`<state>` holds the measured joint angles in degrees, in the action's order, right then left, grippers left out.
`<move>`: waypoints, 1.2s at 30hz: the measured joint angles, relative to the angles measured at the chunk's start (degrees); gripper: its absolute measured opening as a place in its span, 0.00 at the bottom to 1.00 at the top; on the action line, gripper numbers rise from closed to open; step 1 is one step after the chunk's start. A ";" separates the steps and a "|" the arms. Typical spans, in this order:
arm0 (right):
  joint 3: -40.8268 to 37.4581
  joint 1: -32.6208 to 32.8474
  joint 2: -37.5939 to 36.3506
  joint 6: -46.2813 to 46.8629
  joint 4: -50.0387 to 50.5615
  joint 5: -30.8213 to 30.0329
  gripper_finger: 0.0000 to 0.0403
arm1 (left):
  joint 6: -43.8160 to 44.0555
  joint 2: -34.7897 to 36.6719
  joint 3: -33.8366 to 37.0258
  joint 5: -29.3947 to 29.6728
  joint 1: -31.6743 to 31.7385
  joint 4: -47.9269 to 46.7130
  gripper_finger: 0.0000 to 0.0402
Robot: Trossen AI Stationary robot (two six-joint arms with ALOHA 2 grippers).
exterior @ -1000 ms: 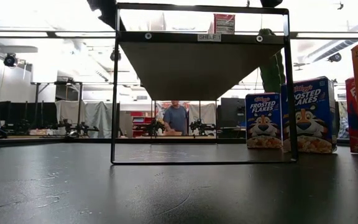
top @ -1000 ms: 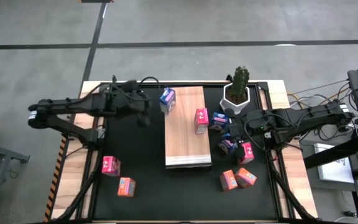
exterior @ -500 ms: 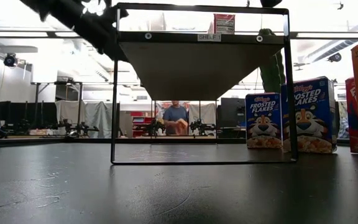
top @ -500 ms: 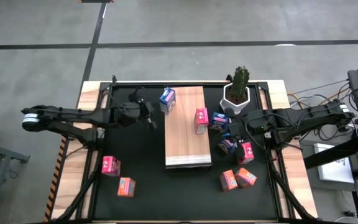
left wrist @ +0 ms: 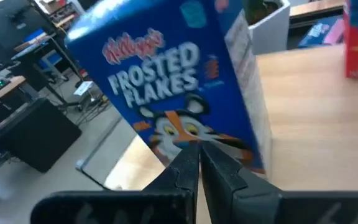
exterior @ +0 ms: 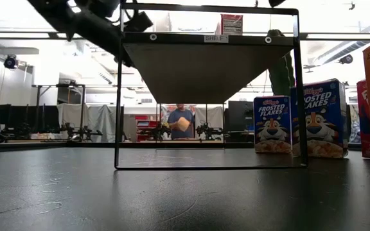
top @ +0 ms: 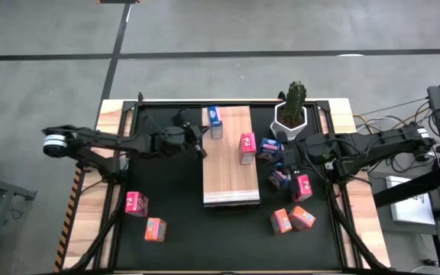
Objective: Stack cereal on shelf
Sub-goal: Put the top left blue cereal box on the shelf
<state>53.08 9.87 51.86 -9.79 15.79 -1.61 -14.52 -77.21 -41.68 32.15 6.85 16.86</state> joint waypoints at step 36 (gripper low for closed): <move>36.71 -16.69 29.37 0.22 15.92 -5.35 0.02 | -9.03 20.58 8.06 -0.14 -2.95 2.60 0.00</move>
<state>89.79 -6.82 81.23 -9.57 31.71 -6.96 -23.55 -56.63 -33.63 32.01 3.90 19.47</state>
